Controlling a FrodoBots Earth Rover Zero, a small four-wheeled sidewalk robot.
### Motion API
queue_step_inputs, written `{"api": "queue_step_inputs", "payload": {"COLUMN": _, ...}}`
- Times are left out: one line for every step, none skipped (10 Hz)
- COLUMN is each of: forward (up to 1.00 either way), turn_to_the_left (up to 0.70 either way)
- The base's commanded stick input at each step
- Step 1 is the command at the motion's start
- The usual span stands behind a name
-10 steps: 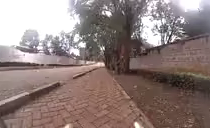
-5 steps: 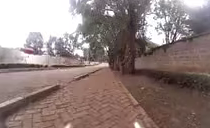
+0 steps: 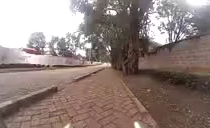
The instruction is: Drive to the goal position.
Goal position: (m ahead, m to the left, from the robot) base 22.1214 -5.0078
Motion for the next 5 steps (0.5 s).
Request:
{"api": "queue_step_inputs", "payload": {"forward": 0.5, "turn_to_the_left": 0.16}}
{"api": "queue_step_inputs", "payload": {"forward": 0.5, "turn_to_the_left": 0.15}}
{"api": "queue_step_inputs", "payload": {"forward": 0.5, "turn_to_the_left": 0.08}}
{"api": "queue_step_inputs", "payload": {"forward": 0.5, "turn_to_the_left": 0.01}}
{"api": "queue_step_inputs", "payload": {"forward": 0.5, "turn_to_the_left": 0.03}}
